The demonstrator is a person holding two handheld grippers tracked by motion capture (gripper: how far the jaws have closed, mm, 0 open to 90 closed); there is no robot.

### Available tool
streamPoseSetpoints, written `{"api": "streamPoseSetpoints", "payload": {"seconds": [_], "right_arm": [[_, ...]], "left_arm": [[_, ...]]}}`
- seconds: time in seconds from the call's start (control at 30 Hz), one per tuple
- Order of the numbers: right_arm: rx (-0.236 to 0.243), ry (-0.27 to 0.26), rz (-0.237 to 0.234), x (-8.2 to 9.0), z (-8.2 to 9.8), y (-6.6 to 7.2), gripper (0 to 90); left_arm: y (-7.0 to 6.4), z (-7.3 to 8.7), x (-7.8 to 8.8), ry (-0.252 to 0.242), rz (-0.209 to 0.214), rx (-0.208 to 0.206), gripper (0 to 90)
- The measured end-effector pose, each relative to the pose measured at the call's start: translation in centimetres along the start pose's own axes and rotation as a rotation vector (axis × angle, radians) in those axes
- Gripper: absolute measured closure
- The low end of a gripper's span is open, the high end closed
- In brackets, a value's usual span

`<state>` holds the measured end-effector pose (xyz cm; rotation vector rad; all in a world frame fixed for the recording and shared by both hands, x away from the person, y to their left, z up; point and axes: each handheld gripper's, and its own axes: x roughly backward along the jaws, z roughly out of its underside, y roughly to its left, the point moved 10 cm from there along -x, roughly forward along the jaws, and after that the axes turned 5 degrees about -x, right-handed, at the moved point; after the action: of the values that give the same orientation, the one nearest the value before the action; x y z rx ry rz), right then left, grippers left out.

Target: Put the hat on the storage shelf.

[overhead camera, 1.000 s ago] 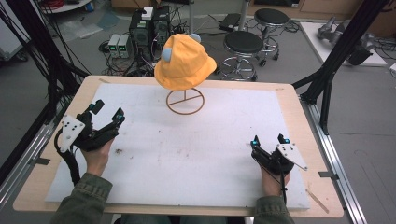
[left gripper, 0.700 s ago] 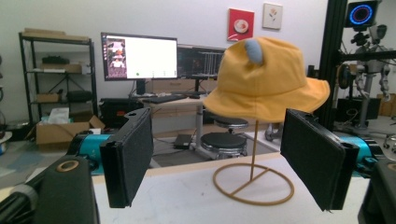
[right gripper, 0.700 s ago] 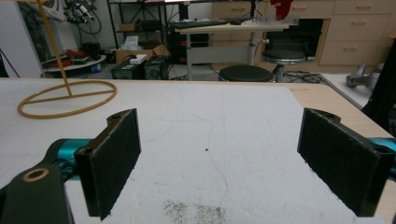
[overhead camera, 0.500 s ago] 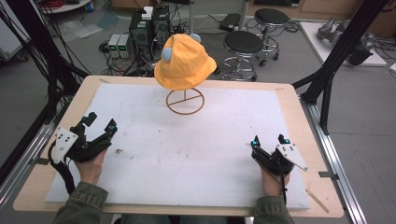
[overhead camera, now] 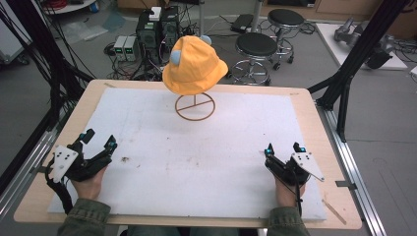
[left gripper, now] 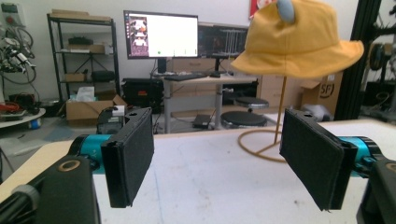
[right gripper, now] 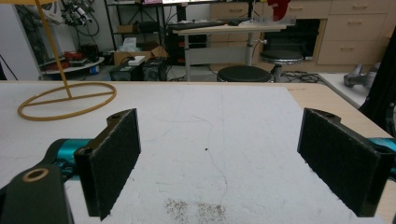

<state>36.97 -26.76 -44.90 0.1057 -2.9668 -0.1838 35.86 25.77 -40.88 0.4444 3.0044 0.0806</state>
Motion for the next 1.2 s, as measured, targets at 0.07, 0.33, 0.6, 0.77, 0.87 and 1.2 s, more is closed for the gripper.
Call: {"api": "streamPoseSetpoints", "payload": {"seconds": [0.07, 0.33, 0.6, 0.77, 0.87, 1.2], "right_arm": [[0.001, -0.003, -0.004, 0.1, 0.0, 0.0, 12.1], [0.001, -0.008, -0.01, 0.3, -0.1, 0.2, 12.0], [0.008, -0.006, -0.013, 0.3, -0.1, 0.2, 12.0], [0.006, 0.002, -0.016, 0.3, 0.0, 0.2, 12.0], [0.007, 0.003, -0.016, 0.2, 0.1, 0.2, 12.0], [0.006, 0.01, -0.019, 0.2, 0.2, 0.2, 12.1]], "left_arm": [[0.0, 0.2, 0.1, 0.009, -0.001, -0.001, 26.4], [-0.4, 1.0, 0.1, 0.044, 0.01, -0.022, 26.4], [-0.1, 1.2, 0.2, 0.048, 0.003, -0.001, 26.6], [-0.1, 1.3, 0.2, 0.053, 0.008, 0.006, 26.8], [-0.1, 1.4, 0.1, 0.054, 0.008, 0.006, 27.0], [-0.2, 1.5, 0.1, 0.056, 0.018, 0.021, 27.3]]}}
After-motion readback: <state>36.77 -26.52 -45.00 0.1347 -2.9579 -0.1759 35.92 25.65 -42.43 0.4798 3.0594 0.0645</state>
